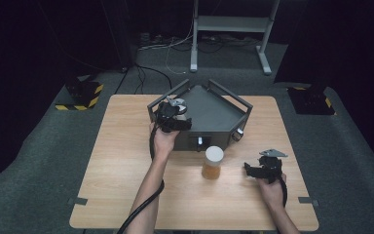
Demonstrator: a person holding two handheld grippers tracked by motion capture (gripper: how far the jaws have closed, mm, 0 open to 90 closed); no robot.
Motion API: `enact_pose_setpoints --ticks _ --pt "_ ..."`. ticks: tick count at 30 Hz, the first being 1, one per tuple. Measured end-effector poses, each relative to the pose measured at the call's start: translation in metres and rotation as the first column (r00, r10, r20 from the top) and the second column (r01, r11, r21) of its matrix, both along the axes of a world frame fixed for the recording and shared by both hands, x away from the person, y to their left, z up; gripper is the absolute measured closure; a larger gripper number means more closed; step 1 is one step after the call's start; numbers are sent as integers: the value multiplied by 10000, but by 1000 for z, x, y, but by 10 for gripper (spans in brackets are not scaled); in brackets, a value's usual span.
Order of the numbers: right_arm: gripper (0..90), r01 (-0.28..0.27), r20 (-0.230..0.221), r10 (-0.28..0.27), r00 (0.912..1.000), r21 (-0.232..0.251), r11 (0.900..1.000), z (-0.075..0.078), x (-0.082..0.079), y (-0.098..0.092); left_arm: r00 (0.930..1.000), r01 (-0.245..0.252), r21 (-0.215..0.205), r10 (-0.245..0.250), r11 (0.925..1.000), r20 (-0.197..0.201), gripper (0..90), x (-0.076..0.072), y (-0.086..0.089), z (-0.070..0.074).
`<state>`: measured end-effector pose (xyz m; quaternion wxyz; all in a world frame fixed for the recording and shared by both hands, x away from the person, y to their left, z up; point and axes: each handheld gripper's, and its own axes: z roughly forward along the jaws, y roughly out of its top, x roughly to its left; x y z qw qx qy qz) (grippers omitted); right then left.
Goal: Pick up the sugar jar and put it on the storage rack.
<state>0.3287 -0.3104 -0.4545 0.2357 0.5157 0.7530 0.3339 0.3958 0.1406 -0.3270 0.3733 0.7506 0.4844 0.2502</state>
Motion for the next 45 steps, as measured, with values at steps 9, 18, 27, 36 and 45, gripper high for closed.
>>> enact_pose_setpoints --ticks 9,18,27,36,45 --pt "95 -1 -1 1 10000 -3 10000 0 0 0 9990 167 90 -170 9998 406 59 -32 19 -4" --pt "95 -2 1 2 10000 -5 10000 0 0 0 9744 -1262 -3439 1813 9305 1330 37 -67 13 -55" --pt "95 -1 0 1 10000 -3 10000 0 0 0 9751 -1280 -3375 1804 9326 1287 38 -84 19 -72" --pt "95 -2 -1 2 10000 -5 10000 0 0 0 9779 -1169 -3328 1669 9357 1257 37 -100 18 -94" --pt "95 -1 1 1 10000 -6 10000 0 0 0 9820 -1304 -3391 1685 9317 854 36 -105 20 -117"
